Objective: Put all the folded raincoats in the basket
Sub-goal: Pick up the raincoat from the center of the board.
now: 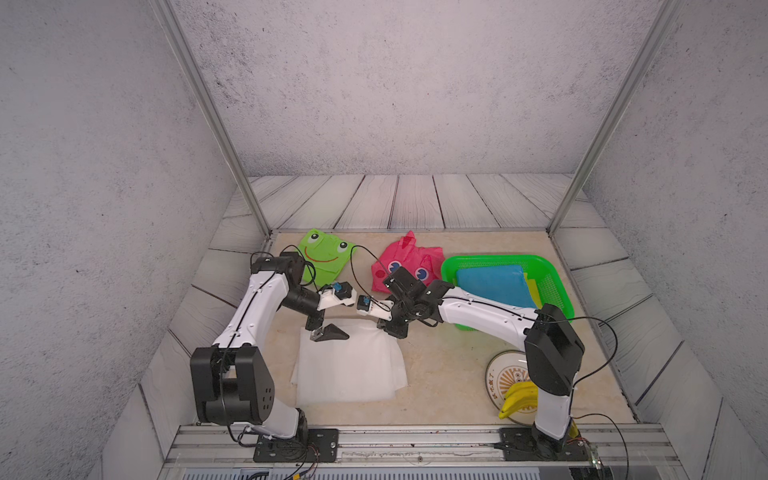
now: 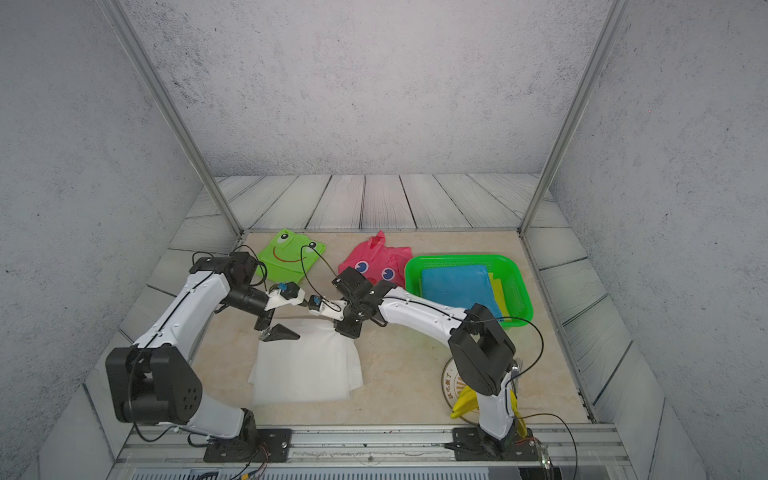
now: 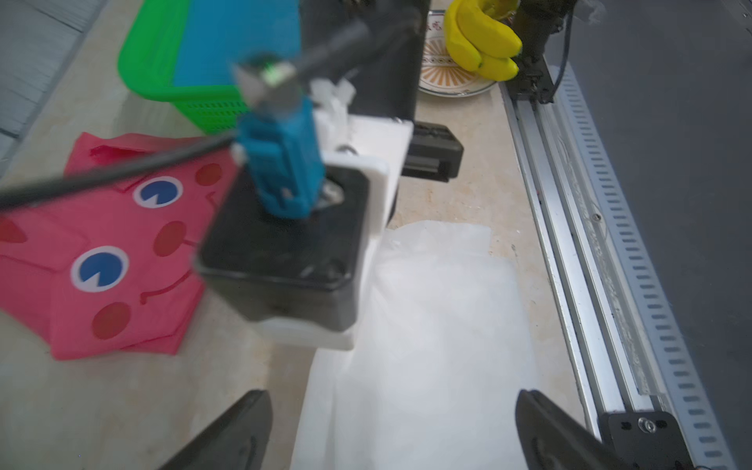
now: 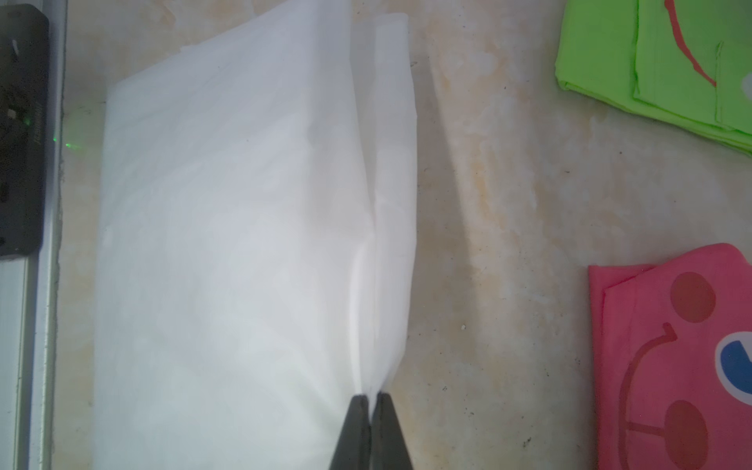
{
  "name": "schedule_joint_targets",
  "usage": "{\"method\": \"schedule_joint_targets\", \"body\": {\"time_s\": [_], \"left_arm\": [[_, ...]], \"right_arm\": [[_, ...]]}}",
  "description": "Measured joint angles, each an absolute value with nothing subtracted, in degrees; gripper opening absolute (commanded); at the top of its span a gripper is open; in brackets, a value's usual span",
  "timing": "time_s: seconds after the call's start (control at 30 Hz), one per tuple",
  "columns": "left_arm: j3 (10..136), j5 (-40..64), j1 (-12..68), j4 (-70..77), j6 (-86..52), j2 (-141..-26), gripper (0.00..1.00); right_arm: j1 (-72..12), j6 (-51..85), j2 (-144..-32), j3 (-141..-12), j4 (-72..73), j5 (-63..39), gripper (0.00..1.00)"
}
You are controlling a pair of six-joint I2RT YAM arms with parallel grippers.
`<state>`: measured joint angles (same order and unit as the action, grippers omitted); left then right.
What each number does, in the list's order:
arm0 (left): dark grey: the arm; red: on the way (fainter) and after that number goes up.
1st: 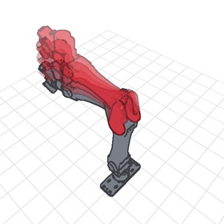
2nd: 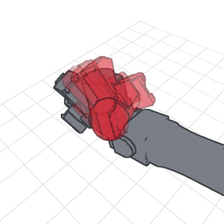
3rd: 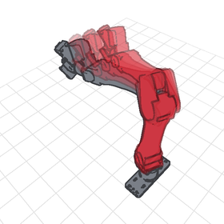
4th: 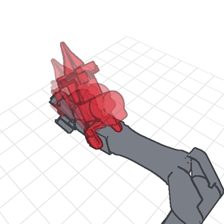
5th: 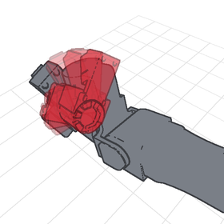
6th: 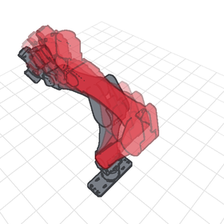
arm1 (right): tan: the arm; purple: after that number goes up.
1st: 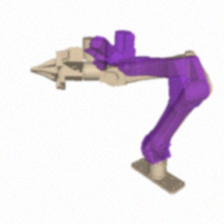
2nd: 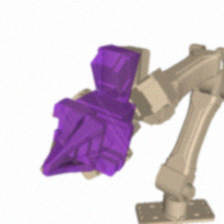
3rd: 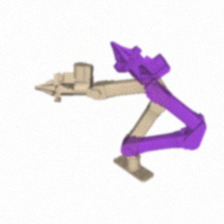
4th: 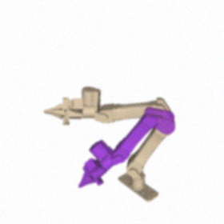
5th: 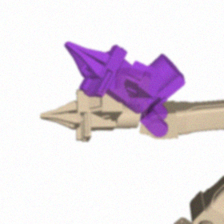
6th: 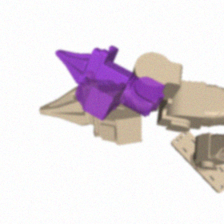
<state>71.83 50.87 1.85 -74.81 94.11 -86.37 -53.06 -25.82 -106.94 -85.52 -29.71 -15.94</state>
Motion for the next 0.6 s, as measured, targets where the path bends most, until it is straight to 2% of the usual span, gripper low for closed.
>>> {"method": "schedule_joint_targets", "body": {"time_s": [0.5, 0.6], "left_arm": [[69.2, 51.3, 2.1, -69.2, 101.9, -87.2, 1.0], [69.2, 51.2, 2.1, -71.0, 103.1, -88.8, 0.96]], "right_arm": [[-53.1, -30.6, -95.9, -78.5, -26.0, -15.8, 0.0], [-53.1, -31.1, -93.6, -77.1, -25.5, -15.6, 0.0]]}}
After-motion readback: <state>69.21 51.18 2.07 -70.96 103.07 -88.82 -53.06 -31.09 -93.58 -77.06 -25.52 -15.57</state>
